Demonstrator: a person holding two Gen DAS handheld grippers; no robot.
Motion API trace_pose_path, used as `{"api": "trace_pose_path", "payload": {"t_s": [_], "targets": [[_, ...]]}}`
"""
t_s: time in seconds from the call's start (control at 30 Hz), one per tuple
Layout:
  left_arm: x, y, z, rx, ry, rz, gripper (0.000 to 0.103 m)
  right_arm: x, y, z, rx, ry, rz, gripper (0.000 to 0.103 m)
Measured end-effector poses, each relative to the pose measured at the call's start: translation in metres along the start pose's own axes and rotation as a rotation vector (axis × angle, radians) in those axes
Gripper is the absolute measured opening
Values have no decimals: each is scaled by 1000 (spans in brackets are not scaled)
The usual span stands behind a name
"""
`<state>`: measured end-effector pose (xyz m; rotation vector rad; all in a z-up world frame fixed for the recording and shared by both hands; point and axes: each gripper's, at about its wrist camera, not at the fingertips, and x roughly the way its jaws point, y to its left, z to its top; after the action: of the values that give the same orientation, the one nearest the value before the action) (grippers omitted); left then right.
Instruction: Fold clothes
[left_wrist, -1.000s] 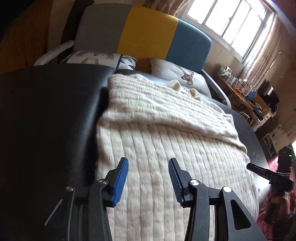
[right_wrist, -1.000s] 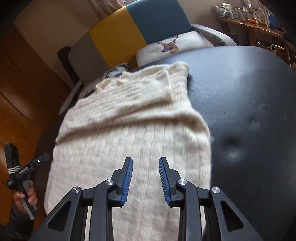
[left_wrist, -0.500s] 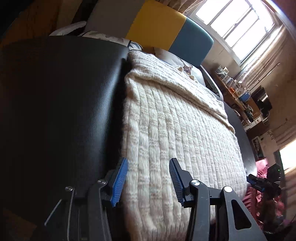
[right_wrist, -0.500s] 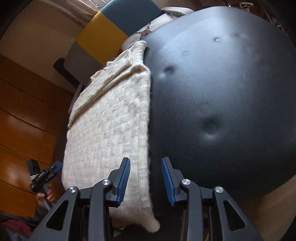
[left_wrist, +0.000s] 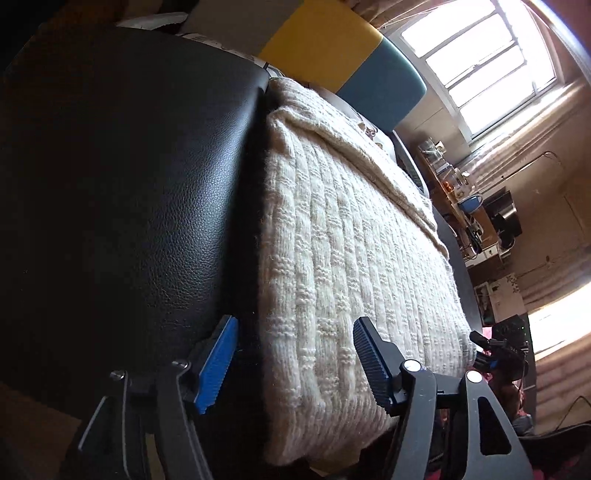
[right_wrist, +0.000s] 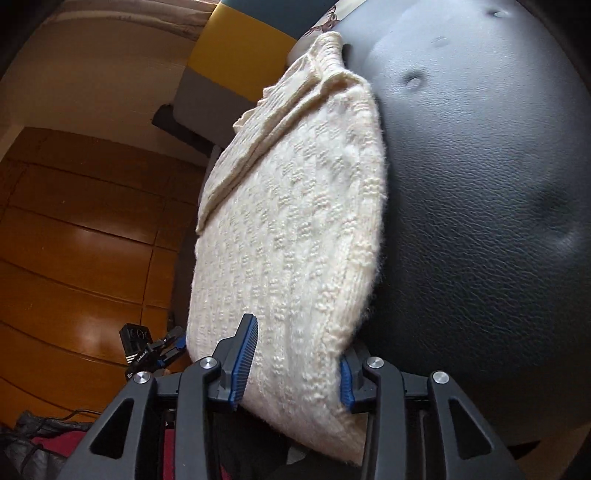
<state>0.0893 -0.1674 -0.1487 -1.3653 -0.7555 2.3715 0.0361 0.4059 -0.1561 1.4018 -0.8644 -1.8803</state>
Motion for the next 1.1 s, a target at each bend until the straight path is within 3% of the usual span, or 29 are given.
{"api": "trace_pose_path", "payload": {"t_s": [0.13, 0.23, 0.3, 0.33, 0.37, 0.5, 0.57, 0.67, 0.8, 0.87, 0.93, 1.0, 1.03, 1.1], "targets": [[1, -8, -2, 51, 25, -60, 65, 12, 9, 3, -34, 27, 14, 48], [2, -12, -3, 61, 35, -62, 64, 12, 10, 0, -42, 22, 28, 50], [3, -8, -6, 19, 72, -101, 47, 12, 10, -2, -54, 10, 32, 50], [4, -5, -7, -6, 93, -123, 18, 14, 12, -2, -70, 2, 27, 50], [8, -3, -9, -31, 115, -134, 13, 16, 15, -3, -89, -6, 19, 50], [15, -14, -10, -11, 99, -105, 16, 19, 22, -10, -168, -39, 0, 50], [16, -19, -6, -2, 76, -97, 24, 20, 24, -13, -198, -54, -3, 50], [20, -27, -2, 22, 39, -76, 28, 20, 25, -16, -211, -66, -14, 50], [26, -30, 2, 11, 62, -72, 27, 14, 29, -24, -245, -83, -62, 50], [27, -30, 5, -6, 83, -46, 17, 12, 30, -27, -249, -84, -78, 50], [28, -29, 7, -18, 92, -30, 16, 11, 28, -25, -215, -69, -80, 50], [27, -33, 6, 13, 88, -2, 14, 8, 20, -20, -144, -53, -93, 35], [26, -36, 5, 34, 84, 17, 12, 7, 17, -19, -125, -49, -112, 17], [25, -42, 1, 76, 75, 49, 10, 5, 14, -23, -129, -62, -122, 12]]}}
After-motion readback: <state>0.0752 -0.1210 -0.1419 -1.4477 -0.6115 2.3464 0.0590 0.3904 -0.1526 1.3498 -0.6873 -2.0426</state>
